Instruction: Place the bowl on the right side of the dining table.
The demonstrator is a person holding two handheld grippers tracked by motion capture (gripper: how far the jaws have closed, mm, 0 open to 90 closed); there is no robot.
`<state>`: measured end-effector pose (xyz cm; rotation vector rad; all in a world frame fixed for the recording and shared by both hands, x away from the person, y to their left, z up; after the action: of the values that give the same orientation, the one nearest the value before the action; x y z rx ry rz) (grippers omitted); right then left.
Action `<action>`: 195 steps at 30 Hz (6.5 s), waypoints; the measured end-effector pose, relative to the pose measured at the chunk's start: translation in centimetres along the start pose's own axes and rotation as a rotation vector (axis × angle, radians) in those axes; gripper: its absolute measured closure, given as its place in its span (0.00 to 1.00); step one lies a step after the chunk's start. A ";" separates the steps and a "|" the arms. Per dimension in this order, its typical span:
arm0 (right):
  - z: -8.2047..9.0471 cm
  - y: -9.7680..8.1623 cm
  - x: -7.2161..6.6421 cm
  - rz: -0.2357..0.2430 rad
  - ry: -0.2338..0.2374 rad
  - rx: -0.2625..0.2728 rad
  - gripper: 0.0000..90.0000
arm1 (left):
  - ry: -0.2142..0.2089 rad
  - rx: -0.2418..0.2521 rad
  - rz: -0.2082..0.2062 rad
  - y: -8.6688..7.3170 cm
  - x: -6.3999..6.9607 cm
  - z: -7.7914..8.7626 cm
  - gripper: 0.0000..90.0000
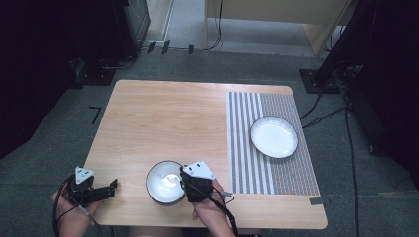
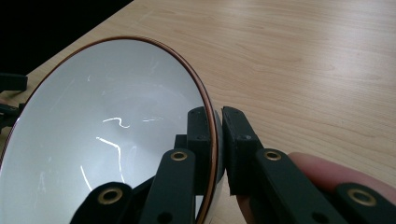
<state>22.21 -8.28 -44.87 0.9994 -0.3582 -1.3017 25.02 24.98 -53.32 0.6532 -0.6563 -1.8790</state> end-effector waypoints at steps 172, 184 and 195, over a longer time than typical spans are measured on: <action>2.5 5.4 23.3 -0.383 -0.295 0.135 0.93 | 0.007 -0.002 0.006 0.1 0.0 -0.1 0.00; 2.3 5.2 25.1 -0.416 -0.322 0.131 0.93 | 0.007 -0.002 0.006 0.1 0.0 -0.1 0.00; 2.6 5.1 26.9 -0.469 -0.334 0.143 0.93 | 0.008 -0.003 0.006 0.1 0.0 -0.1 0.00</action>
<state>31.21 -34.15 -47.56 1.0212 -0.4949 -1.8998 25.10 24.91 -53.32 0.6558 -0.6500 -1.8707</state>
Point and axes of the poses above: each handheld gripper's, and its own axes: z roughly backward along the jaws, y roughly out of its top, x roughly to its right, the point moved 2 cm from there along -z, roughly forward along the jaws, and after that the axes turned 12 degrees about -z, right-handed, at the moved point
